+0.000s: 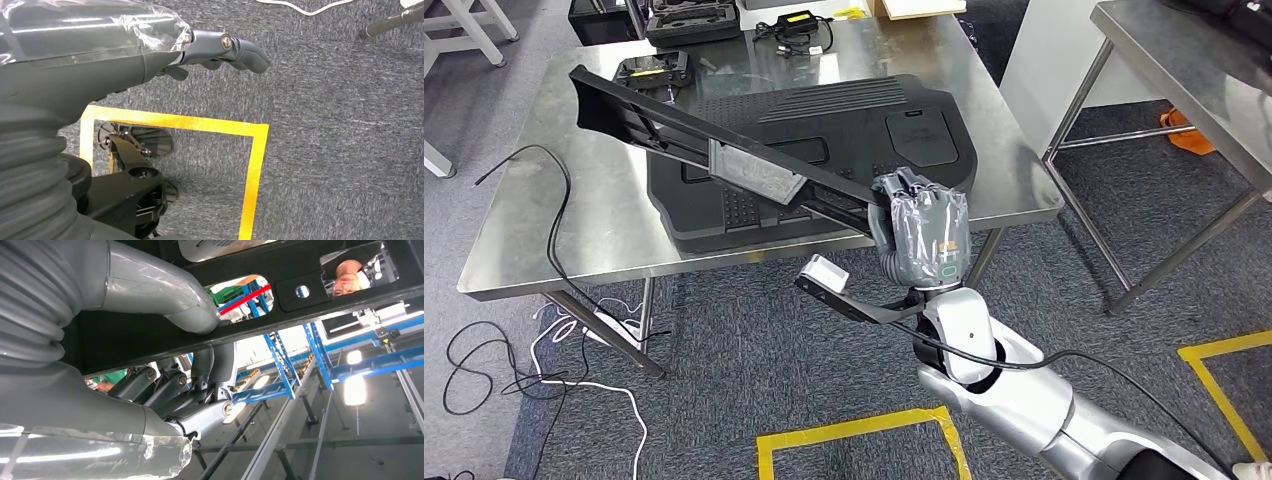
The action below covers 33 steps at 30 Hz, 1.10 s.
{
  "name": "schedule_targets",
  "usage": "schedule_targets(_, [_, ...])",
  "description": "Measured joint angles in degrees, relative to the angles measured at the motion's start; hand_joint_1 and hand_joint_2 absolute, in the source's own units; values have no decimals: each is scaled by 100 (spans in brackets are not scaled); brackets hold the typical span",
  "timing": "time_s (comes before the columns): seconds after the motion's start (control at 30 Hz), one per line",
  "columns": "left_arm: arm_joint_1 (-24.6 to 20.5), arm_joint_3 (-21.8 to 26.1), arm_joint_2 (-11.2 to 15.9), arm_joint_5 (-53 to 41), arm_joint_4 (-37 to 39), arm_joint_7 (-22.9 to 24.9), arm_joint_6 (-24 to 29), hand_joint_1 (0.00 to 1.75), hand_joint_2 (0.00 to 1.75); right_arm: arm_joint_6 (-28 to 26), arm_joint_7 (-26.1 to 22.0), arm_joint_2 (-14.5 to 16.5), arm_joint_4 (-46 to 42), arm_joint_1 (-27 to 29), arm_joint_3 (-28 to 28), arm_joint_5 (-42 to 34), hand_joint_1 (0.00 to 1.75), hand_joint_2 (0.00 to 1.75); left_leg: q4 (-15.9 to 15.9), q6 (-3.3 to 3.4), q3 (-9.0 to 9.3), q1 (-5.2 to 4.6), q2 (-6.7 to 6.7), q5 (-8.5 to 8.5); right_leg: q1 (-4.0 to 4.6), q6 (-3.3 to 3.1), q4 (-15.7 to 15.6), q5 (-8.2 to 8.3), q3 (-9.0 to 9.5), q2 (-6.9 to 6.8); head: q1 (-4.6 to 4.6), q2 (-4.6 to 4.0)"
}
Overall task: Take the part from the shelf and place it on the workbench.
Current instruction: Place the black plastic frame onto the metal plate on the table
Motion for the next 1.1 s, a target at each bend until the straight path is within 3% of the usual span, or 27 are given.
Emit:
schedule_targets(0.07, [-4, 0, 11, 0, 0, 1, 0, 0, 175, -3, -3, 0, 0, -4, -1, -2, 175, 175, -22, 54, 13, -19, 3, 10, -21, 46, -57, 31, 24, -4, -11, 0])
schedule_targets(0.17, [-19, 0, 17, -1, 2, 0, -3, 0, 175, -10, -12, -5, 7, -19, -10, -3, 175, 175, -351, 148, 209, 55, 36, 154, 4, 91, 18, -39, 36, -2, -17, 0])
schedule_targets(0.27, [-38, -2, 19, -1, 3, 2, -10, 0, 175, -30, -19, -9, 19, -33, -16, -13, 175, 175, -485, 151, 335, 119, 64, 186, -38, 165, 911, -414, -411, 2, 21, 0])
schedule_targets(0.3, [-39, -2, 19, -1, 4, 2, -11, 0, 175, -33, -20, -9, 26, -28, -17, -19, 175, 175, -473, 128, 349, 140, 63, 162, -76, 209, 1166, -467, -564, 0, 27, 0])
schedule_targets(0.33, [-38, -1, 19, -1, 4, 2, -13, 0, 175, -33, -22, -9, 36, -22, -17, -24, 175, 175, -450, 90, 362, 171, 60, 127, -117, 259, 1240, -413, -637, -2, 27, 0])
schedule_targets(0.4, [-35, 0, 18, -2, 4, 2, -16, 0, 175, -33, -26, -9, 55, -19, -17, -30, 175, 175, -346, -27, 391, 266, 45, 11, -207, 377, 781, -33, -488, -15, 33, 0])
schedule_targets(0.43, [-38, 0, 26, -1, 3, 2, -17, 0, 175, -33, -27, -9, 67, -19, -19, -32, 175, 175, -277, -104, 388, 306, 36, -64, -229, 446, 491, 99, -363, -14, 47, 0])
schedule_targets(0.47, [-45, -1, 35, -1, 3, 2, -18, 0, 175, -37, -27, -8, 77, -20, -20, -32, 175, 175, -179, -182, 369, 324, 29, -142, -241, 466, 260, 171, -266, -6, 79, 0])
schedule_targets(0.5, [-52, -1, 44, -1, 3, 2, -20, 0, 175, -40, -27, -8, 86, -15, -21, -33, 175, 175, -106, -242, 348, 323, 25, -199, -241, 446, 167, 154, -228, 3, 86, 0])
schedule_targets(0.57, [-62, -2, 52, -2, 6, 2, -28, 0, 175, -45, -27, -15, 105, -5, -24, -34, 175, 175, -37, -312, 330, 304, 21, -243, -218, 299, 223, 48, -248, 25, 60, 0])
schedule_targets(0.63, [-68, -2, 51, -2, 7, 2, -34, 0, 175, -45, -27, -21, 117, -3, -27, -34, 175, 175, 1, -338, 344, 315, 24, -285, -207, 182, 264, -11, -238, 23, -6, 0])
schedule_targets(0.7, [-83, -2, 51, -2, 10, 2, -36, 0, 175, -46, -28, -17, 120, -16, -31, -33, 175, 175, 402, -330, 172, 308, 33, -471, -192, 116, 258, -47, -193, 16, -45, 0])
schedule_targets(0.77, [-89, -2, 51, -2, 13, 2, -37, 0, 175, -46, -29, -16, 122, -23, -34, -34, 175, 175, 1209, -283, -284, 253, 37, -734, -150, 64, 244, -86, -136, 7, -75, 0])
schedule_targets(0.8, [-84, -2, 50, -1, 13, 2, -37, 0, 175, -46, -31, -15, 125, -22, -33, -38, 175, 175, 1562, -249, -525, 214, 37, -795, -118, 35, 241, -111, -104, 7, -80, 0])
schedule_targets(0.83, [-77, -2, 51, -1, 14, 2, -36, 0, 175, -46, -32, -14, 127, -20, -33, -43, 175, 175, 1749, -197, -703, 170, 36, -751, -80, 8, 239, -140, -66, 11, -85, 0])
schedule_targets(0.87, [-71, -2, 51, -1, 14, 2, -36, 0, 175, -46, -33, -14, 130, -19, -33, -50, 175, 175, 1719, -123, -784, 119, 34, -590, -38, -14, 237, -171, -20, 17, -88, 0])
schedule_targets(0.97, [-66, -2, 62, -1, 16, 2, -35, 0, 175, -47, -34, -13, 134, -29, -33, -73, 175, 175, 845, 198, -609, -53, 22, 127, 63, -45, 206, -259, 139, 32, -67, 0])
schedule_targets(1.03, [-63, -2, 78, -1, 22, 2, -35, 0, 175, -50, -34, -13, 141, -36, -32, -90, 175, 175, 494, 329, -510, -133, 21, 293, 53, -27, 157, -270, 179, 32, -47, 0])
schedule_targets(1.1, [-66, -2, 81, -2, 29, 2, -34, 0, 175, -55, -34, -13, 144, -38, -31, -98, 175, 175, 330, 350, -453, -160, 25, 299, 29, 25, 83, -241, 190, 29, -65, 0])
